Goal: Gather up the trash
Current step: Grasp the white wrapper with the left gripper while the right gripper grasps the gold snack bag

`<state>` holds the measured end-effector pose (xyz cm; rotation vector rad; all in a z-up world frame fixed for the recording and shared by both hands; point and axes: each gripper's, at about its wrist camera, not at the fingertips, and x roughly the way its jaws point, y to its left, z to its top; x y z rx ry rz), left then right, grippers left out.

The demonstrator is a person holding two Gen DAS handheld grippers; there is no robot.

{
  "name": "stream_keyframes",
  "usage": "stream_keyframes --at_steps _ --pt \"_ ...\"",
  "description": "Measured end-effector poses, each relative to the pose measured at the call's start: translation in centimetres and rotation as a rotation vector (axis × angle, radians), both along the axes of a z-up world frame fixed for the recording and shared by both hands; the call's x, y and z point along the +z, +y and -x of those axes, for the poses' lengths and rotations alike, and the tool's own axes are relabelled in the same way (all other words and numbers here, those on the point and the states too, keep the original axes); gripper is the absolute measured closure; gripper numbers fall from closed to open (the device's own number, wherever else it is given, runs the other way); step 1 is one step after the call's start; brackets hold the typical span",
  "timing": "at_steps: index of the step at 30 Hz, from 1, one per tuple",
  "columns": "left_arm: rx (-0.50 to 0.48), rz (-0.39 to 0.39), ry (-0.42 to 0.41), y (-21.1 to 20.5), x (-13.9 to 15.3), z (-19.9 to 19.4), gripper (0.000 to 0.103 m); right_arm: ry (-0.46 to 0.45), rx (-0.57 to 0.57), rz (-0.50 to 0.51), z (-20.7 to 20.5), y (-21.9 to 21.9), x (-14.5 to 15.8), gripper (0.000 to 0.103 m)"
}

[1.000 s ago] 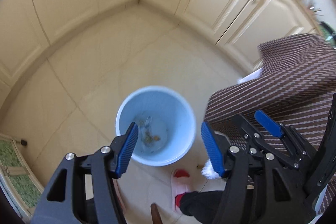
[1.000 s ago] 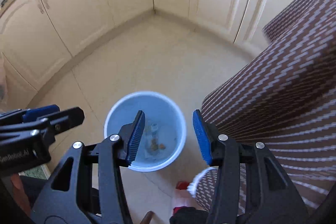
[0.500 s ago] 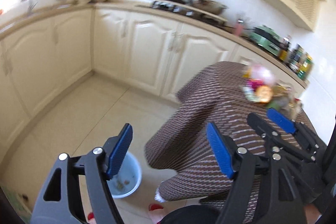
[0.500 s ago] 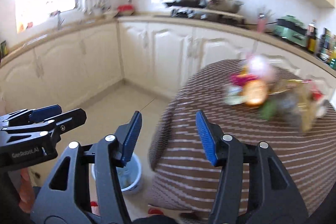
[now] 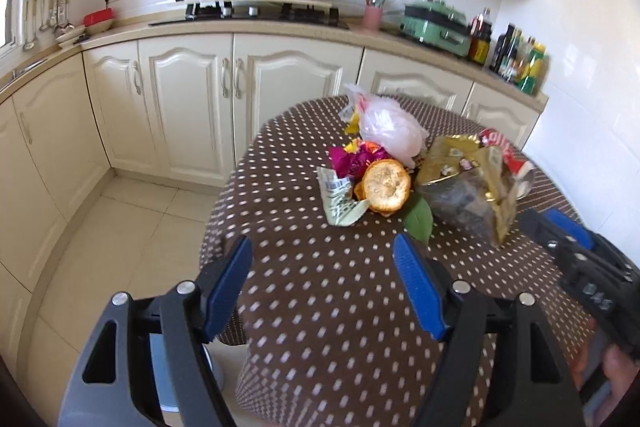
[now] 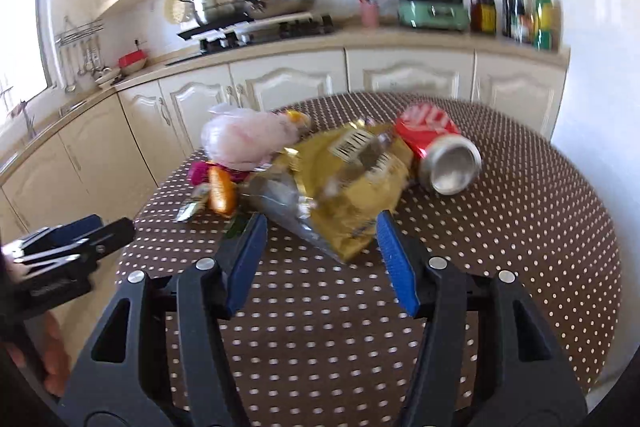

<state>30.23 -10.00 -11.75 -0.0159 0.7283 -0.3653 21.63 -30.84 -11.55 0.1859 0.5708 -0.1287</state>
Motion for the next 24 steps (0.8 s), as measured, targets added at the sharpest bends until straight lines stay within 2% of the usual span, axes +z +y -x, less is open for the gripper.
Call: stream_keyframes --at_steps 2,8,12,15,22,23,24 --pt "0.003 -0.01 0.023 -1.0 -0.7 -1.5 0.031 0.002 -0.018 -0.016 0.0 -0.8 0.0 0.042" --pt "-0.003 -0.017 0.069 -3.1 -2.2 -4.8 0.032 0.037 -0.042 -0.089 -2.3 -3.6 -0.5 0.042" --pt "-0.03 0.007 0.125 -3.9 -3.0 -6.5 0.061 0.069 -0.057 -0.148 -4.3 -4.9 -1.0 0.042" --pt "-0.04 -0.009 0.125 -4.3 -3.3 -6.8 0.081 0.079 -0.064 -0.19 -5.1 -5.5 -1.3 0.041" --pt "-0.057 0.007 0.106 -3.0 -3.3 -5.3 0.084 0.102 -0.019 -0.369 -5.8 -6.8 -2.8 0.042" --pt "-0.06 0.008 0.102 -2.8 -3.3 -5.0 0.084 0.1 -0.014 -0.388 -5.9 -7.0 -2.9 0.045" --pt "-0.065 0.011 0.096 -2.5 -3.2 -4.5 0.085 0.094 -0.003 -0.407 -5.9 -7.1 -2.9 0.058"
